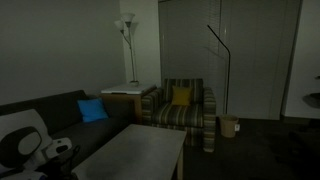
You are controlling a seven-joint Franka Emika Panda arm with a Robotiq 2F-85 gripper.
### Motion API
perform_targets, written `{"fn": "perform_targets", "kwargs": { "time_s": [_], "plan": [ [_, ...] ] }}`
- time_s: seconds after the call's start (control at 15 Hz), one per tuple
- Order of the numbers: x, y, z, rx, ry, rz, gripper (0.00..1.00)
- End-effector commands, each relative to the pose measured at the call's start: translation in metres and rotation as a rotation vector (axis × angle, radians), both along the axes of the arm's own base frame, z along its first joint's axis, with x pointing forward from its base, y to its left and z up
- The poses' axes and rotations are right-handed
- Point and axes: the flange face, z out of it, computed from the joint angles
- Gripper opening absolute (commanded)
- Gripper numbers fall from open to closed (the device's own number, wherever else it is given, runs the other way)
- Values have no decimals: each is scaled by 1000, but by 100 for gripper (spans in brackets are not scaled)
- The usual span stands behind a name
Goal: Put the cup on the white plate
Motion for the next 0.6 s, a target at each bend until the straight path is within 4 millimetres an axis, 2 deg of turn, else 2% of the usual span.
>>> {"fn": "perform_targets", "kwargs": {
  "time_s": [0.0,0.53],
  "plan": [
    [-13,-31,8,12,0,-72,3],
    [-34,-92,-34,125,-39,-269,3]
  ]
}}
